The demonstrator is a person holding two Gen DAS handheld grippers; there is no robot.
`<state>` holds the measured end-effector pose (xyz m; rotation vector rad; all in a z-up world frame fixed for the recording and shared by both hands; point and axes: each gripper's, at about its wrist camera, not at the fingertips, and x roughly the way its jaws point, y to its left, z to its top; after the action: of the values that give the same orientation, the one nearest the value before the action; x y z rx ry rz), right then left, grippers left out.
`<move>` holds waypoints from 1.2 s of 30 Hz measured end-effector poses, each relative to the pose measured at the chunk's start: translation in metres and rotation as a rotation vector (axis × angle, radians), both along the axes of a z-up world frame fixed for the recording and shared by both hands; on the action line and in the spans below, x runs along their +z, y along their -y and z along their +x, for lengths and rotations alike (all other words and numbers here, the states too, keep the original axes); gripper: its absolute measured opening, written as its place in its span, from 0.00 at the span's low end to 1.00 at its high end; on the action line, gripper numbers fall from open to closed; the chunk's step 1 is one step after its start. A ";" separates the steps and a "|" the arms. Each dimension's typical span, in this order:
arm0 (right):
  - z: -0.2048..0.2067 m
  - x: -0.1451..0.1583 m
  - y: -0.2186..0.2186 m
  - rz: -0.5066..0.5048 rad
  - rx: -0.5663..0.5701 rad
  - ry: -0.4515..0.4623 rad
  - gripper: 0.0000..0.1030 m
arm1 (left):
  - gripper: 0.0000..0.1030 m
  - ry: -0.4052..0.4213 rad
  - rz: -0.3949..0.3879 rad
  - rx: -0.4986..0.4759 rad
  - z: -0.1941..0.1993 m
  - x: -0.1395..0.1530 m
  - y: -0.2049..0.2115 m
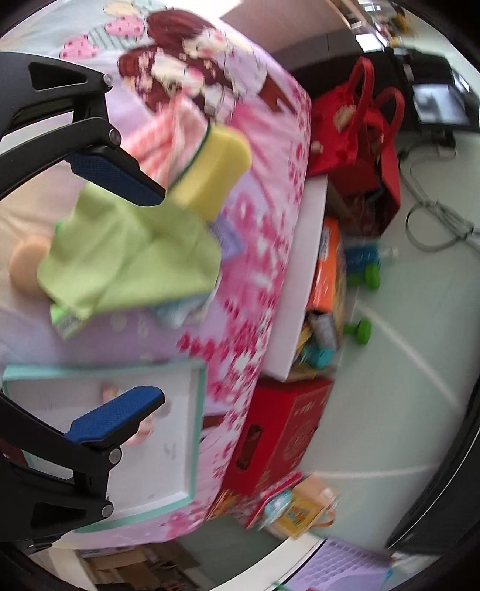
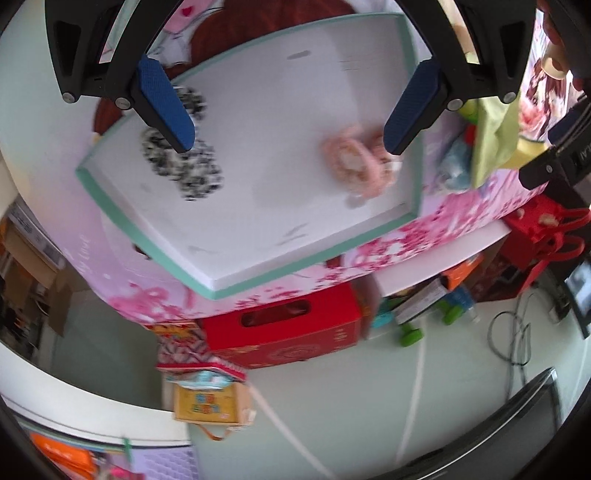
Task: Organize soft objects
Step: 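Move both tools back toward the remaining soft items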
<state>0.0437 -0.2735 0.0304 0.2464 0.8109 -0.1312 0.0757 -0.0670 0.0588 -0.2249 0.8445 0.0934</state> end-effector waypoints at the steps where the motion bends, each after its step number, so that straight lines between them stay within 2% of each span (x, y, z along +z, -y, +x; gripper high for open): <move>1: 0.000 0.001 -0.005 0.000 0.013 0.000 1.00 | 0.95 0.007 0.007 0.024 -0.003 0.003 -0.008; 8: 0.002 0.003 -0.040 0.018 0.107 -0.047 1.00 | 0.95 0.033 0.073 0.119 -0.022 0.014 -0.050; 15: 0.001 0.007 -0.076 0.006 0.195 -0.082 1.00 | 0.95 0.038 0.041 0.193 -0.034 0.014 -0.088; 24: 0.000 0.006 -0.129 0.004 0.349 -0.086 1.00 | 0.95 0.010 0.057 0.235 -0.044 0.006 -0.119; 36: 0.005 0.001 -0.138 0.013 0.318 -0.095 1.00 | 0.95 0.003 -0.002 0.285 -0.056 0.001 -0.169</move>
<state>0.0485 -0.1352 0.0317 0.1213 0.9351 0.1628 0.0195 0.1021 0.0596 -0.3464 0.8055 0.3584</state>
